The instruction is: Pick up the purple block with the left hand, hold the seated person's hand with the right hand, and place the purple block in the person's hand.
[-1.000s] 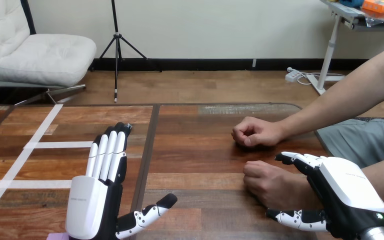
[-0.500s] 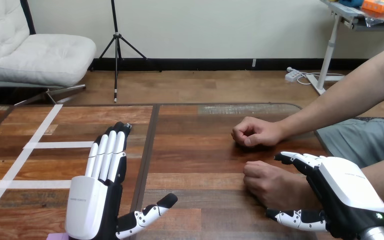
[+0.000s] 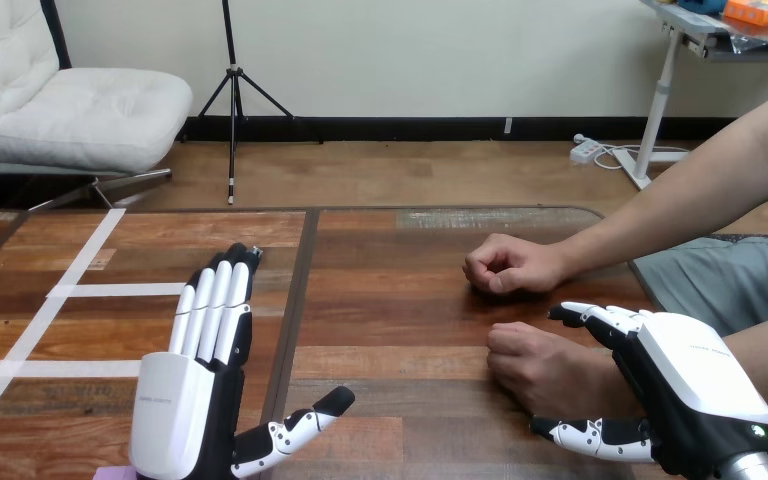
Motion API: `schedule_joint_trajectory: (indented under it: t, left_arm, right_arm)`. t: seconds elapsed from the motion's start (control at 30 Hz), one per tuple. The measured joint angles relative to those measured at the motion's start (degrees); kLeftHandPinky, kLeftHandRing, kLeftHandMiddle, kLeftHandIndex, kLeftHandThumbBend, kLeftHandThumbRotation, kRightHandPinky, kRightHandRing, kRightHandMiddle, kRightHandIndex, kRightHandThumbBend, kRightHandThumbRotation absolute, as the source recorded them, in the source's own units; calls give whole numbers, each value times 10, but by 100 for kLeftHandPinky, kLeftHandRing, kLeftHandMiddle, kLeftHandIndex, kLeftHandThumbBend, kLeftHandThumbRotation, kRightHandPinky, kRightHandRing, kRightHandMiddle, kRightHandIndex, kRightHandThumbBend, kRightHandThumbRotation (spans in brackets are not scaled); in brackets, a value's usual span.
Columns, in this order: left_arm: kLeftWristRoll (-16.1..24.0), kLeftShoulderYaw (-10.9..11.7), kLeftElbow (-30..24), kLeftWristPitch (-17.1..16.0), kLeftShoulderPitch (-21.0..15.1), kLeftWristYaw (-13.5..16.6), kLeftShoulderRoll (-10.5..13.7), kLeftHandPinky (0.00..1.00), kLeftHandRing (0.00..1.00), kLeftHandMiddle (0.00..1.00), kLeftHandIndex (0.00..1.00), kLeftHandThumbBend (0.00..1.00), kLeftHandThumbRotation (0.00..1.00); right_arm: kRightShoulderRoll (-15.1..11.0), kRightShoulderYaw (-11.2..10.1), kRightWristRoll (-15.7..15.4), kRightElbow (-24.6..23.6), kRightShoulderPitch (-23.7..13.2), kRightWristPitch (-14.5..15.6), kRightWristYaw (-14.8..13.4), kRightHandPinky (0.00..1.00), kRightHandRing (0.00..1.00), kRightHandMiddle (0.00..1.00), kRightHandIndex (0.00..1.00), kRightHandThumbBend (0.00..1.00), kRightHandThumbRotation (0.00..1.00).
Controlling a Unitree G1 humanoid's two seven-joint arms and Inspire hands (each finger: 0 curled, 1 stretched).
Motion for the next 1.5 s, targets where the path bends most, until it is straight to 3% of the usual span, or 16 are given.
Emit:
schedule_joint_trajectory:
  t: [0.6, 1.5]
  left_arm:
    - [10, 3, -28, -13, 2, 35, 1, 98, 99, 100, 100, 76, 78]
    - [15, 44, -91, -16, -1, 43, 1, 100, 99, 100, 100, 74, 80]
  right_arm:
    - [0, 0, 0, 0, -1, 0, 0, 93, 88, 83, 83, 70, 29]
    - [0, 0, -2, 0, -7, 0, 0, 92, 88, 83, 83, 70, 29]
